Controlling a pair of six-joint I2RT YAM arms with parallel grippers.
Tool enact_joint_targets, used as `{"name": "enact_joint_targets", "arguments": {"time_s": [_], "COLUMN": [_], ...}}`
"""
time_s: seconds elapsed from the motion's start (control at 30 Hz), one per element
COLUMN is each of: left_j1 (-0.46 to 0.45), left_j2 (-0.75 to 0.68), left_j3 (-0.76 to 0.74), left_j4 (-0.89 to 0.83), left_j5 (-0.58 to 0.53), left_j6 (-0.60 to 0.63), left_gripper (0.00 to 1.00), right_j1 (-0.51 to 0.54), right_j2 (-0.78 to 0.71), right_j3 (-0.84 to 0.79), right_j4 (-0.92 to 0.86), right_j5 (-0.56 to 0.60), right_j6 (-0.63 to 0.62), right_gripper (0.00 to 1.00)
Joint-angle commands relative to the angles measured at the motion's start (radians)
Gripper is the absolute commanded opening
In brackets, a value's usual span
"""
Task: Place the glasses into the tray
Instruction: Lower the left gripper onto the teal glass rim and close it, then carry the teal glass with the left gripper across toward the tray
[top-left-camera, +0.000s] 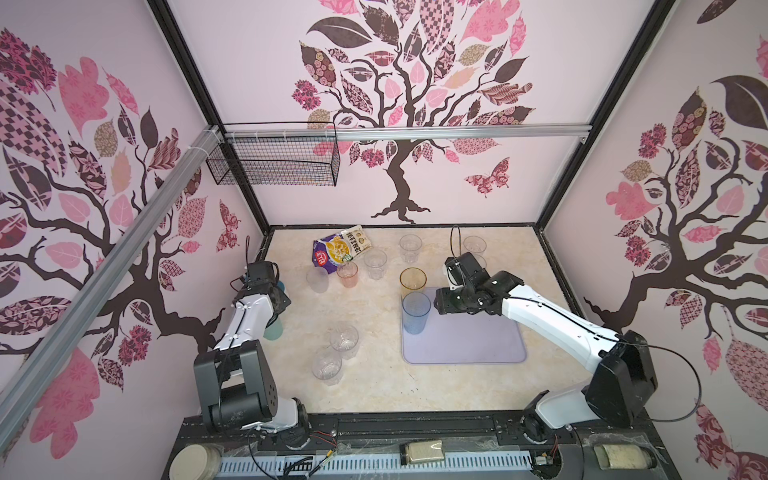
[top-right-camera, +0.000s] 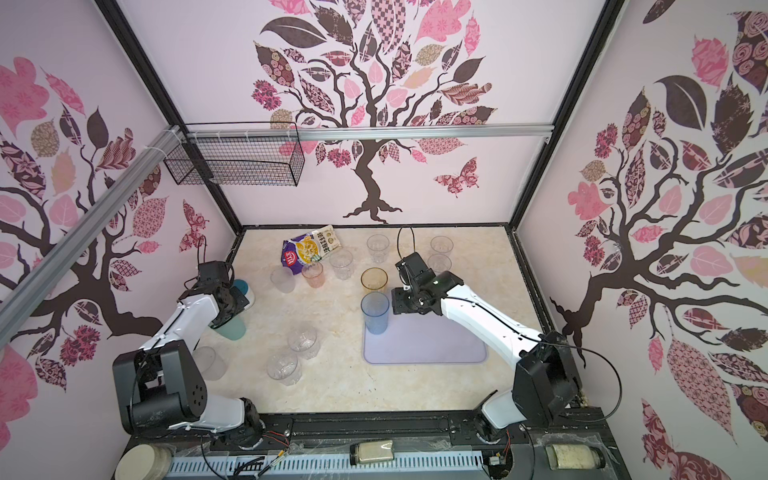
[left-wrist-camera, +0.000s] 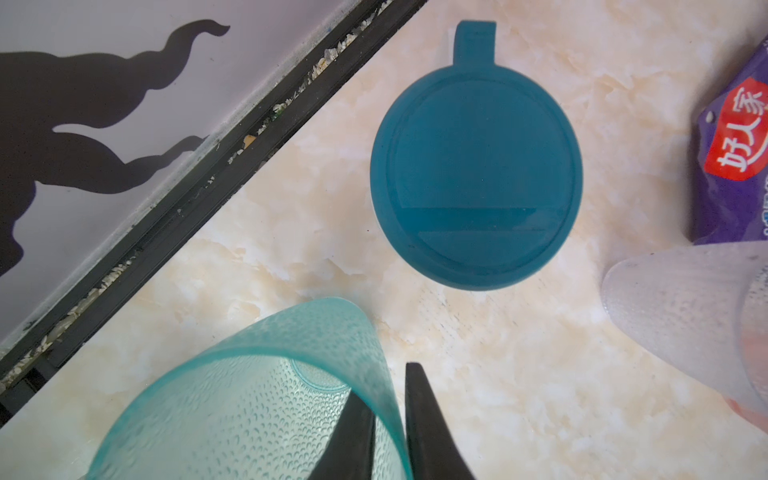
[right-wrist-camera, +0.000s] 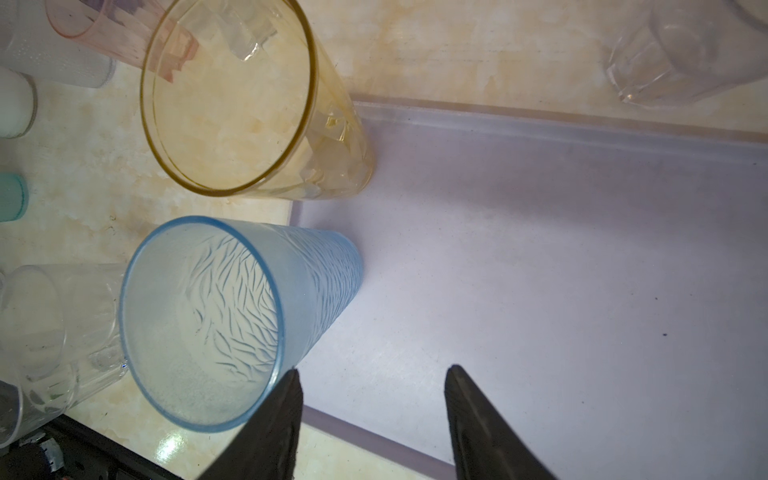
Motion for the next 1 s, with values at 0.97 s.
{"name": "enact_joint_targets", "arguments": {"time_s": [0.97], "left_j1": [-0.502], "left_j2": [-0.312], "left_j3": [0.21], "left_j4": [-0.229], "left_j5": [-0.155], "left_j6": [0.035], "left_gripper": [0.0], "right_j1": [0.0], "right_j2": [-0.056], "right_j3": [0.008], "right_j4": [0.009], "right_j5": [0.085], "right_j6": [-0.004], "right_gripper": [0.58]}}
